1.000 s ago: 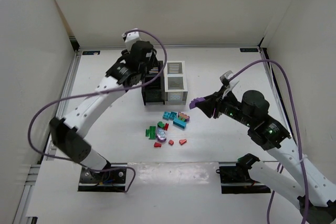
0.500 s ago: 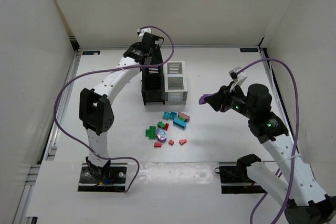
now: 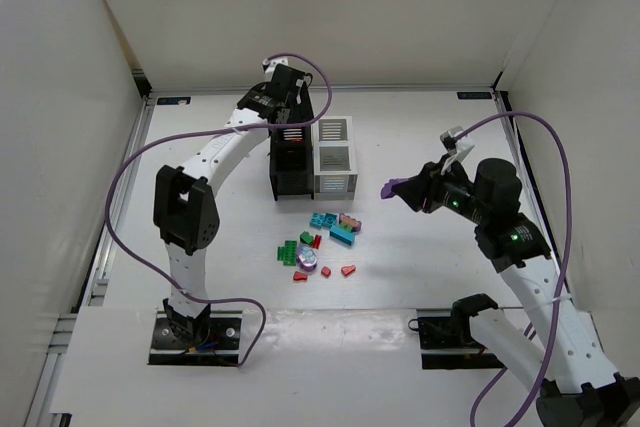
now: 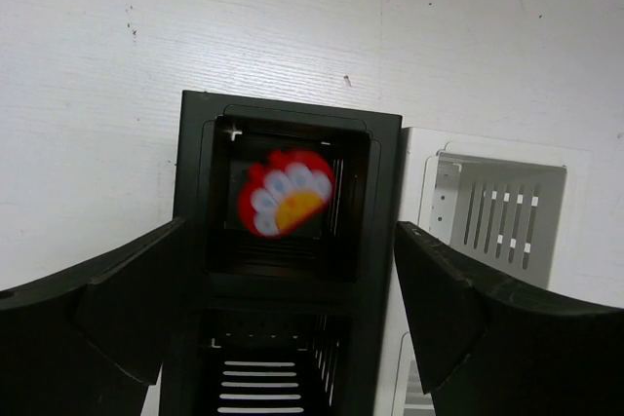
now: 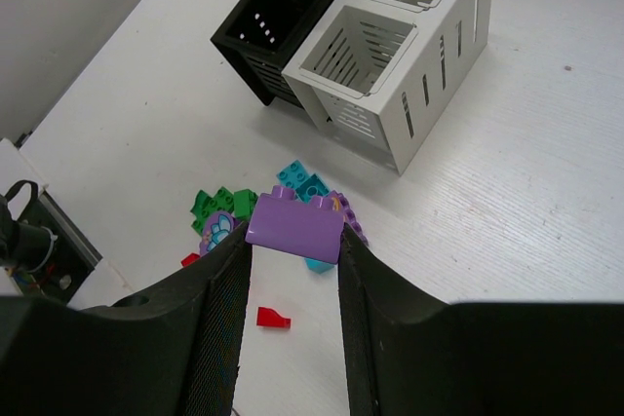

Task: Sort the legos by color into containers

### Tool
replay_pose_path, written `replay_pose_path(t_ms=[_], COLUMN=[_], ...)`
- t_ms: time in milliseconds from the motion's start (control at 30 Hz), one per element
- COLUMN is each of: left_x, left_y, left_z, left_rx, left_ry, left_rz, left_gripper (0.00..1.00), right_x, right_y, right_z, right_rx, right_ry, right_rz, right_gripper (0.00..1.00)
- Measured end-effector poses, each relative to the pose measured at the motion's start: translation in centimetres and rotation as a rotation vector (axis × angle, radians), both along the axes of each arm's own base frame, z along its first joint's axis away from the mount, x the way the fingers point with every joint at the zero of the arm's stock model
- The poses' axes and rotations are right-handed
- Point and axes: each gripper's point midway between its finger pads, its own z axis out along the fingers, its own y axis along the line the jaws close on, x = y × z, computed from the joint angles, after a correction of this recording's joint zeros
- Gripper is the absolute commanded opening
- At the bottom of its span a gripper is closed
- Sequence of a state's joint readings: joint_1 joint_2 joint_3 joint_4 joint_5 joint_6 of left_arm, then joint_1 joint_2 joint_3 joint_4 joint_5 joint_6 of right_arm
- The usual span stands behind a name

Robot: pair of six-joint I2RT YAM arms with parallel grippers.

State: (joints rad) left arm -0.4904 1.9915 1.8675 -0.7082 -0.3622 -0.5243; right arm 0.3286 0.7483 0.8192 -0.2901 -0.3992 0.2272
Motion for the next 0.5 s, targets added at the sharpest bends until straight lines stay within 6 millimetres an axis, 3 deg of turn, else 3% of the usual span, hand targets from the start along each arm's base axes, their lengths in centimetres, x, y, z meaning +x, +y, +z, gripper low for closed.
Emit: replay_pose_path(t_ms=[67,233,300,400,500], left_x=[0.0,-0.3,-1.3,-4.9,-10.4], left_y=[0.0,-0.1,0.4,2.4,5.6], left_z=[-0.1,-0.1,0.1,1.0,4.5], left_rx=[-0.002,-0.014,-0.016,-0.018,-0.065], left_ry=[0.003,0.011,0.017,0.032,0.002], left_rz=[0.000,-0.002,0.004,0.029,0.091], left_gripper=[1.00,1.00,1.00,1.00,1.00], right_x=[0.0,-0.1,0.0,0.3,0.5], right_y=[0.0,0.2,0.8,2.8,6.3], right_z=[0.0,-0.1,-0.4,-0.3,-0.2], right_rx=[-0.001,-0.004,-0.013,-0.046,-0.106], right_ry=[0.000,0.003,0.018,0.027,0.026], right_rz=[0.000,0.008,0.025,0.070,0.137], right_gripper=[0.00,0.00,0.00,0.00,0.00])
